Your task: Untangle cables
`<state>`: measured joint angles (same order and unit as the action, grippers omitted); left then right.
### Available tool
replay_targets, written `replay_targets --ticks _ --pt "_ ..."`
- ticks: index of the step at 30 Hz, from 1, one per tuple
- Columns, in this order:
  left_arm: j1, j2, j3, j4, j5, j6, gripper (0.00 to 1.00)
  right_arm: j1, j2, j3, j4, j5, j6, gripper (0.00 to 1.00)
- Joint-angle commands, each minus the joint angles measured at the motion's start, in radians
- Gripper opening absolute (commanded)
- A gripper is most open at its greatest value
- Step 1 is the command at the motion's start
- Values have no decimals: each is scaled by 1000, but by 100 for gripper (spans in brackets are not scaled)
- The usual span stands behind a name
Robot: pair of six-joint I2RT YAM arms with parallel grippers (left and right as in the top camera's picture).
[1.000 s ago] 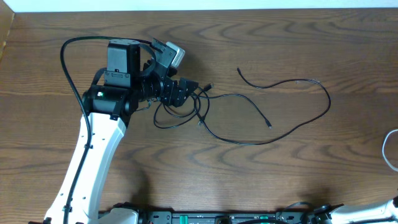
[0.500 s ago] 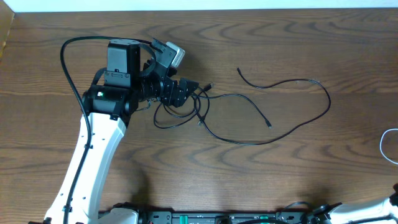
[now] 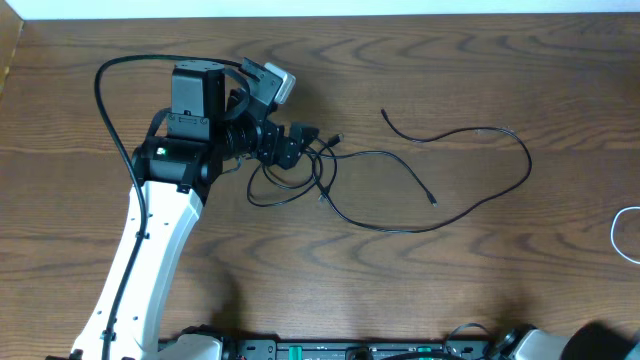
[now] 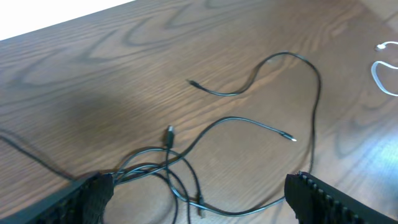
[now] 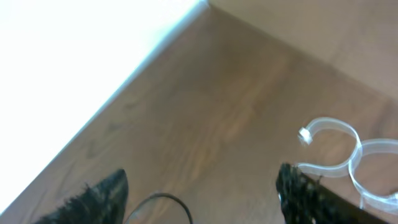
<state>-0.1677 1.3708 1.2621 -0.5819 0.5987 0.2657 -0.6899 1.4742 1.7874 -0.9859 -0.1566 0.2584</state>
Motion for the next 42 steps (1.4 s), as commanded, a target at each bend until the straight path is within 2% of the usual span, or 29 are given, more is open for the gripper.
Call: replay_targets --ticks 1,5,10,15,18,25,29,33,37,42 --pt "-2 -13 -3 9 -74 -14 93 108 -134 -175 73 12 -92 77" --pt "-1 -13 -3 19 -240 -101 93 258 -240 -398 159 6 -108 81" --pt "-1 -13 -3 22 -327 -153 93 439 -234 -525 202 -5 -111 86" --pt "-1 -13 -3 22 -455 -231 93 639 -173 -573 232 -37 -191 89" --pt "-1 -13 -3 21 -481 -245 94 776 -98 -573 251 -111 -264 90" --pt "10 -13 -4 -9 -644 -332 94 1051 104 -573 384 -123 -215 88" --pt "67 -13 -4 -13 -645 -359 93 1138 191 -573 439 -119 -155 84" --pt "168 -13 -4 -19 -606 -417 96 1203 257 -573 454 -119 -151 72" --pt "247 -13 -4 -48 -552 -422 96 1250 303 -573 459 -127 -150 70" --pt "267 -13 -4 -63 -550 -420 97 1289 343 -573 461 -127 -131 68"
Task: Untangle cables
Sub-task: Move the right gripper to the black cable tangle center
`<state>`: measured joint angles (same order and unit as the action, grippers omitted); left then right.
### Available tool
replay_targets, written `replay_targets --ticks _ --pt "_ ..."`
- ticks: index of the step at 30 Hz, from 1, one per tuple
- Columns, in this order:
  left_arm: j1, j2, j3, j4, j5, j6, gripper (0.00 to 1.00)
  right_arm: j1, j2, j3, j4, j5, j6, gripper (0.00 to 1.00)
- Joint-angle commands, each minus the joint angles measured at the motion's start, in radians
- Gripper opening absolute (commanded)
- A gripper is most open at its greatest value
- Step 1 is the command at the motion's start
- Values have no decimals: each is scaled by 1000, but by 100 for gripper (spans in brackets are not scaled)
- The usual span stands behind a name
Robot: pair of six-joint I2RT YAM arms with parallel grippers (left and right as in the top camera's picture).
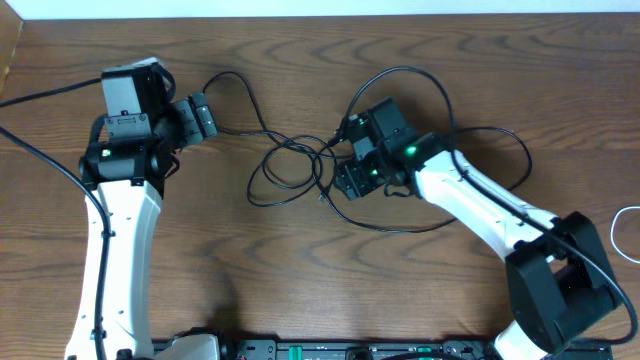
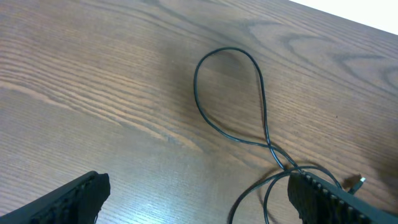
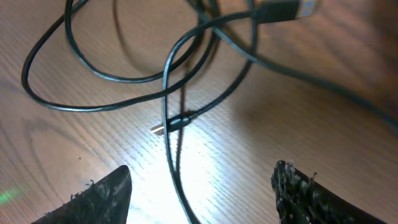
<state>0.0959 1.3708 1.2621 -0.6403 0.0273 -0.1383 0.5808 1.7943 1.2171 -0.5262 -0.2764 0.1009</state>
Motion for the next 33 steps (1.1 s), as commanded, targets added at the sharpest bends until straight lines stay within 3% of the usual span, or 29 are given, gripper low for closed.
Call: replay_targets --ticks 1,10,33 --pt "4 -13 -4 -5 21 -16 97 24 27 -3 -1 -11 34 68" --pt "4 -13 -4 -3 48 -17 97 88 65 -3 -43 -14 -14 71" --pt "4 -13 -4 -3 120 -16 98 95 125 -3 -148 15 -123 71"
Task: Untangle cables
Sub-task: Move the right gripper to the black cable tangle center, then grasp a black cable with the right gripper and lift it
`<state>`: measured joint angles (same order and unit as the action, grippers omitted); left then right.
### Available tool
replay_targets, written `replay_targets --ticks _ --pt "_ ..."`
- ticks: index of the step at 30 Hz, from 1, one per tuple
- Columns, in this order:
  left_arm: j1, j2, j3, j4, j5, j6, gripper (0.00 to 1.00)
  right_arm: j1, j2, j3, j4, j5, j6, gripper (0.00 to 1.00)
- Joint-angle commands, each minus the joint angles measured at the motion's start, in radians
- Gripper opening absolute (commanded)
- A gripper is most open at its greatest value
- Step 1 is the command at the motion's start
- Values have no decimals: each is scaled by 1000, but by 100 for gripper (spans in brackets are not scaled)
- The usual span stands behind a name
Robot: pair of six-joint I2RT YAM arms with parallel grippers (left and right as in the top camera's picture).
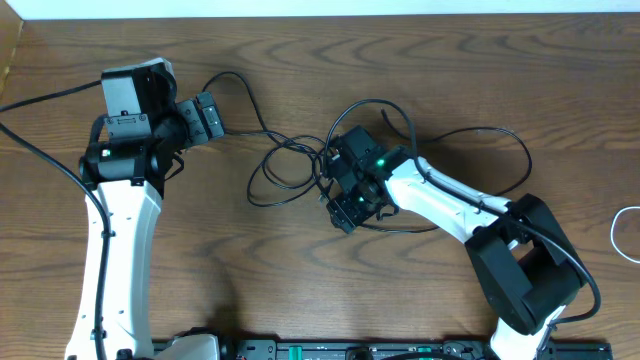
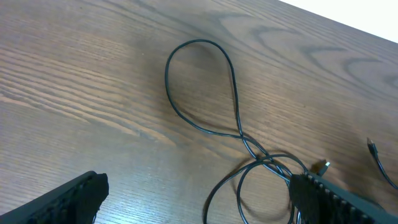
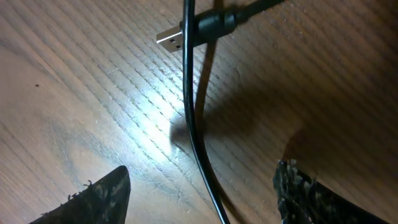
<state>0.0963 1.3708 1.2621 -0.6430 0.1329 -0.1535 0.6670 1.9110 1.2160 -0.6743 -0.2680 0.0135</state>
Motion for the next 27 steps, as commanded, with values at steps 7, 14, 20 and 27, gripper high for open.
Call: replay_targets --ticks 7,14,20,27 --pt "3 -13 -4 -4 17 -1 98 9 58 -2 19 3 -62 72" --pt "3 -13 -4 -5 17 6 98 10 98 -2 89 -2 -63 72" --pt "3 -13 -4 -5 17 6 98 10 103 -2 122 -25 -80 73" --pt "3 -13 -4 -16 18 6 98 14 136 -2 119 -51 -146 73"
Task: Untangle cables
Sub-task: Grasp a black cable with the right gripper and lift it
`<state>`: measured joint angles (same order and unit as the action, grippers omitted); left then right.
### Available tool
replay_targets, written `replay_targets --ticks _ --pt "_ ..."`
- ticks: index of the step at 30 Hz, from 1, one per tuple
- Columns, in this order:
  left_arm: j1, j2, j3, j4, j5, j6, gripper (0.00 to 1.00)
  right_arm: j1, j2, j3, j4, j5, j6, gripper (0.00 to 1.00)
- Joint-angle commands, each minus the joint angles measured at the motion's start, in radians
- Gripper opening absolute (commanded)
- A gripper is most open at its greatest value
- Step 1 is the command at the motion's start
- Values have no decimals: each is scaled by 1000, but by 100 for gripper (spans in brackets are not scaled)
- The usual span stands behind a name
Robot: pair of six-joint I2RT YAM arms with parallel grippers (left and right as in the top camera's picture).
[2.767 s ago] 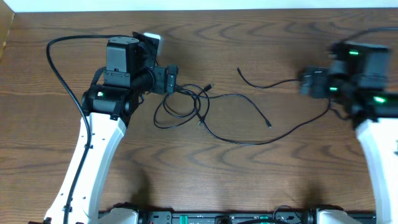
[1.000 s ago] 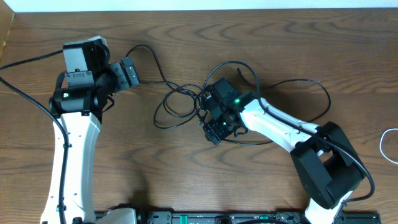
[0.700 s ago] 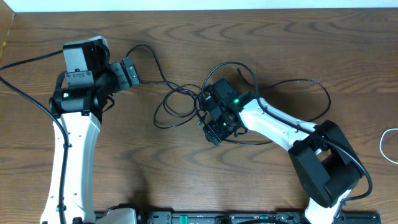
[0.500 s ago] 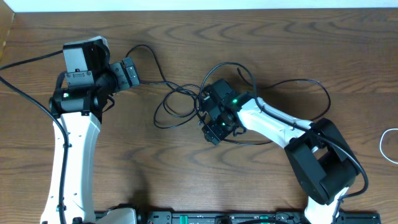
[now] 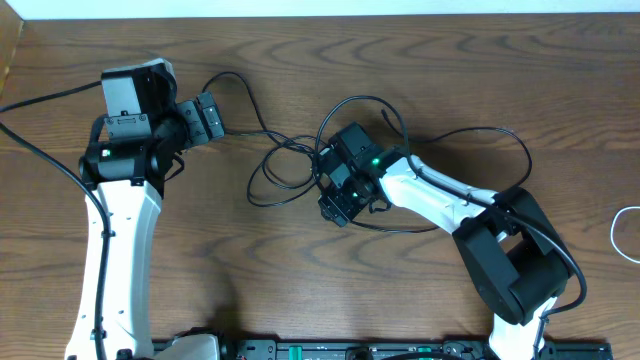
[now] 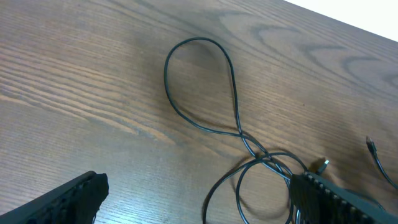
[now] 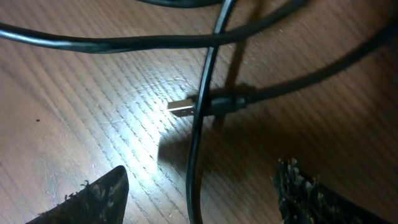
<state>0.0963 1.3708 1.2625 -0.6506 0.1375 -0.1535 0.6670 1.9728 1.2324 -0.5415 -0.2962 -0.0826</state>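
Black cables lie tangled mid-table. One strand forms a loop toward the left and a long one sweeps out to the right. My left gripper stands open beside the loop, fingers wide apart with only bare table between them. My right gripper is open, low over the tangle's right side. A cable strand runs between its fingers, and a USB plug lies just ahead of them.
A white cable lies at the table's right edge. Another USB plug shows near my left gripper's right finger. The table's far edge borders a white surface.
My right gripper has shifted slightly to the upper left over the tangle, and the USB plug now sits closer to its fingers. The left arm and the loop have not moved.
First my left gripper was open at the tangle and my right one was off by the white cable. Then the left stood far left with a loop drawn out toward it, and the right was over the tangle. Since then the right sits lower, astride one strand.
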Motion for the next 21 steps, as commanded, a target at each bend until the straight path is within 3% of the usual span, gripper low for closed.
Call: replay_targets --ticks 1,21 --pt "3 -13 -4 -12 13 6 98 16 78 -18 -17 -29 -64 73" --pt "3 -13 -4 -30 65 6 99 53 158 -18 -52 246 -143 78"
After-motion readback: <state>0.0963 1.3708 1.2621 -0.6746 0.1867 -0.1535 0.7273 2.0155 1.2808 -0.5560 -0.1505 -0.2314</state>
